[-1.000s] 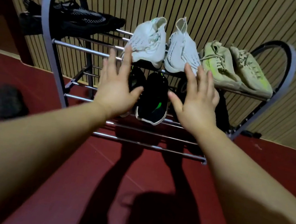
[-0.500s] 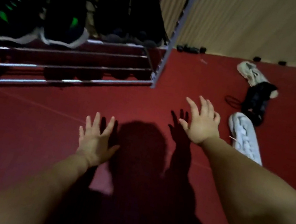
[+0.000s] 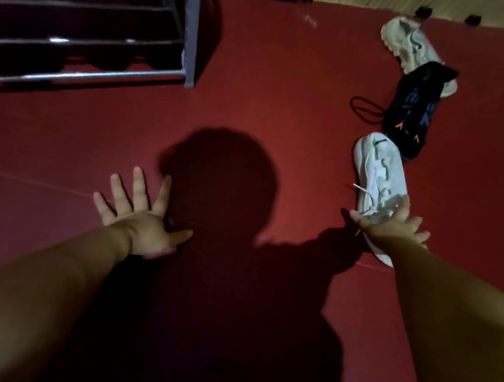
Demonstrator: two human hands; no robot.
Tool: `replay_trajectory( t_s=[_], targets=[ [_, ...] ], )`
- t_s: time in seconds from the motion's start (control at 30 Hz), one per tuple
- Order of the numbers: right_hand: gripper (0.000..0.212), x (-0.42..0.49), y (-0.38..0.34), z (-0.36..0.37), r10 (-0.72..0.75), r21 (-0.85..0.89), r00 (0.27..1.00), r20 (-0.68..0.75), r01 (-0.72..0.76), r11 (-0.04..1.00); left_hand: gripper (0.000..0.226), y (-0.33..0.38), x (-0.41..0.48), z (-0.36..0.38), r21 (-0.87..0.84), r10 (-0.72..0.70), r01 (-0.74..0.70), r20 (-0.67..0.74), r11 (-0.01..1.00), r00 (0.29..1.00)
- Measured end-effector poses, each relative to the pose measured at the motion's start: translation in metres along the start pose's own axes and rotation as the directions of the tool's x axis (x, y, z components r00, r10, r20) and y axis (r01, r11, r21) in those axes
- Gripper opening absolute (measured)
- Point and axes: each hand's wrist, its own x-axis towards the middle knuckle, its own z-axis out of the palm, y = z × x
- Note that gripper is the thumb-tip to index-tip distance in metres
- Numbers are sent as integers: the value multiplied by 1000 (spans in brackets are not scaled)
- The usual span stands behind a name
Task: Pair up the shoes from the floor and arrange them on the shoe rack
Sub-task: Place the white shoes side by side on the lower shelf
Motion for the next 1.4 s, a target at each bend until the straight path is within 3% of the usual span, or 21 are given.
replay_trajectory(
  t_s=[0.1, 0.2, 0.3, 0.37, 0.5, 0.6, 0.7, 0.83, 0.93, 1.03, 1.2, 1.3, 1.4],
  targets=[
    [117, 14, -5, 8, 30, 68, 999, 12, -31, 997, 105, 0, 0, -3, -2, 1, -1, 48, 1000, 999],
    [118, 20, -9, 13, 111, -1, 990, -90, -112, 994, 105, 1, -1, -5, -8, 0, 1, 65, 1000, 998],
    [122, 20, -9, 9, 129, -77, 988, -87, -136, 988, 106, 0, -1, -6, -4, 1, 0, 78, 1000, 997],
    [120, 14, -9, 11, 73, -72, 996, -52, -77, 994, 106, 0, -1, -6, -5, 3, -2, 76, 1000, 997],
    [113, -18, -11, 27, -5, -15, 993, -118, 3, 1000, 106, -3, -3, -5, -1, 27, -27, 84, 1000, 996],
    [114, -47, -16, 34, -162, -80, 985, -65, 157, 984, 102, -12, -7, -4, 47, 76, -80, 77, 996, 994],
    [117, -83, -26, 46, -371, -152, 928, -11, 366, 918, 97, -32, -16, -6, 184, 168, -177, 63, 967, 984],
    [120, -140, -49, 70, -581, -186, 812, 56, 580, 793, 96, -81, -32, -17, 393, 222, -199, -12, 898, 975],
    [121, -181, -76, 83, -699, -178, 707, 109, 706, 686, 92, -134, -47, -34, 415, 106, -44, -126, 909, 986],
    [117, -224, -111, 99, -801, -242, 580, 150, 807, 539, 94, -194, -68, -43, 317, -62, 96, -117, 943, 991],
    [104, -290, -176, 134, -958, -335, 209, 196, 933, 135, 90, -283, -118, -10, 266, -260, 262, -42, 928, 965],
    [105, -334, -211, 149, -916, -323, 38, 398, 941, -102, 75, -322, -146, 17, 293, -320, 311, -17, 904, 947],
    [103, -377, -239, 162, -864, -294, -162, 476, 897, -330, 76, -355, -175, 36, 306, -388, 368, 4, 878, 922]
  ],
)
